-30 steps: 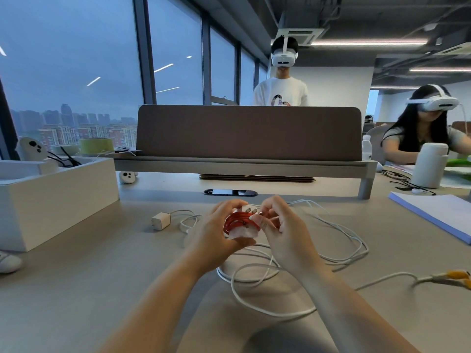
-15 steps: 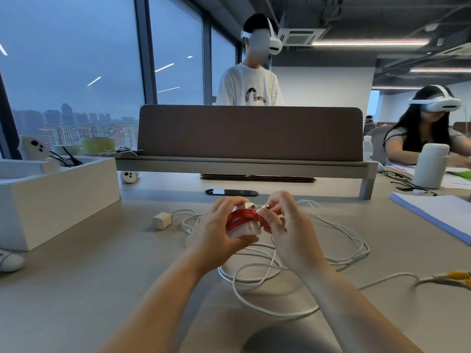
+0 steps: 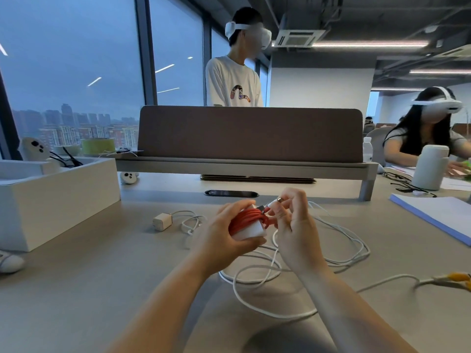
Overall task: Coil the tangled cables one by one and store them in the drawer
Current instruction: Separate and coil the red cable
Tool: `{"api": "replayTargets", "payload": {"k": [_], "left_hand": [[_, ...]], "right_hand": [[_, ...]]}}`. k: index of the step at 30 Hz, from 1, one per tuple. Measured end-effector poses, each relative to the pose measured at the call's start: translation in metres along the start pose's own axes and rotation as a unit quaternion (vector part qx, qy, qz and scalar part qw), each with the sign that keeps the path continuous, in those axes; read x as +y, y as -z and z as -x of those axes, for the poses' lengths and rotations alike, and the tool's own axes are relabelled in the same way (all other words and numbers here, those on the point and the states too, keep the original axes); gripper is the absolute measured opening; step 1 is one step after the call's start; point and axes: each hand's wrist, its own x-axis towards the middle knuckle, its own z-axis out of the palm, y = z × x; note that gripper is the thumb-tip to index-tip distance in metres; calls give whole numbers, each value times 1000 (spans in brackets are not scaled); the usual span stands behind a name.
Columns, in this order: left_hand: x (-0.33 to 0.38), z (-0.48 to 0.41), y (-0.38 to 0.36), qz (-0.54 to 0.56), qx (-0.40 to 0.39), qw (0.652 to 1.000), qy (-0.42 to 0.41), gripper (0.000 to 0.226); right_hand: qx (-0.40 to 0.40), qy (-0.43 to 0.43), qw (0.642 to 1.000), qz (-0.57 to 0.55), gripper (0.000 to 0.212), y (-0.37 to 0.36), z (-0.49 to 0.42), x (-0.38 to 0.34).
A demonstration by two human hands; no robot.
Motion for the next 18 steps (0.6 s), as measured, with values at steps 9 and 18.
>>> {"api": "replayTargets", "payload": {"k": [9,18], "left_hand": [[1,0,-9,32,22,999,20,59],[3,0,-18,112,9,993,33,65]], "right_hand": [[-67,-313,921,-224,9,8,-11,4],[-64,-387,876,-281,17,8,-12,5]]}}
